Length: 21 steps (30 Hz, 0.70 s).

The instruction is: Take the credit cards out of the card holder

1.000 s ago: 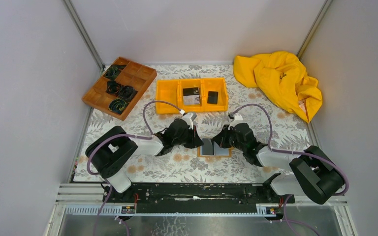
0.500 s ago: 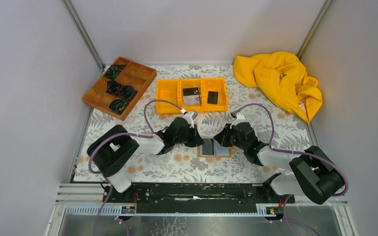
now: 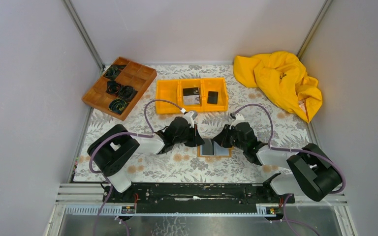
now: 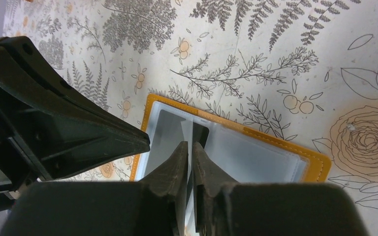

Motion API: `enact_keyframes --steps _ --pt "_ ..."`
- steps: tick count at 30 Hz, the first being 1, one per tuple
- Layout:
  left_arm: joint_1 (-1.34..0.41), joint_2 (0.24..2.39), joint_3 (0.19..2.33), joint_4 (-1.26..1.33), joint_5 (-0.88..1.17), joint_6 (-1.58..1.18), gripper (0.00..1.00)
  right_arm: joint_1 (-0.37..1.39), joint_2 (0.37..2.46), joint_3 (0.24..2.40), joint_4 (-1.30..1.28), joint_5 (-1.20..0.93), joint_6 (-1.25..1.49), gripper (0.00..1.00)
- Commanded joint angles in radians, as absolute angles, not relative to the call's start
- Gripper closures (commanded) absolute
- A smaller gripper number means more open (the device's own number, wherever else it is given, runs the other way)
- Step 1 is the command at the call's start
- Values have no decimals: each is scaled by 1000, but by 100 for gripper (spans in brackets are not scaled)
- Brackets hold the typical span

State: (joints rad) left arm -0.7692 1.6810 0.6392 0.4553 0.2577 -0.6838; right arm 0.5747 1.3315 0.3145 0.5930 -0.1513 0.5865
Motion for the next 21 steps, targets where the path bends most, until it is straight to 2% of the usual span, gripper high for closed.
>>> enact_keyframes --steps 1,5,21 --pt "-760 1704 666 474 276 -687 100 568 1354 330 643 -183 598 83" --pt "-754 1704 668 462 272 -687 100 568 1363 331 646 -180 601 78" --pt "-750 1661 646 469 255 -675 100 568 1353 325 649 -178 599 76"
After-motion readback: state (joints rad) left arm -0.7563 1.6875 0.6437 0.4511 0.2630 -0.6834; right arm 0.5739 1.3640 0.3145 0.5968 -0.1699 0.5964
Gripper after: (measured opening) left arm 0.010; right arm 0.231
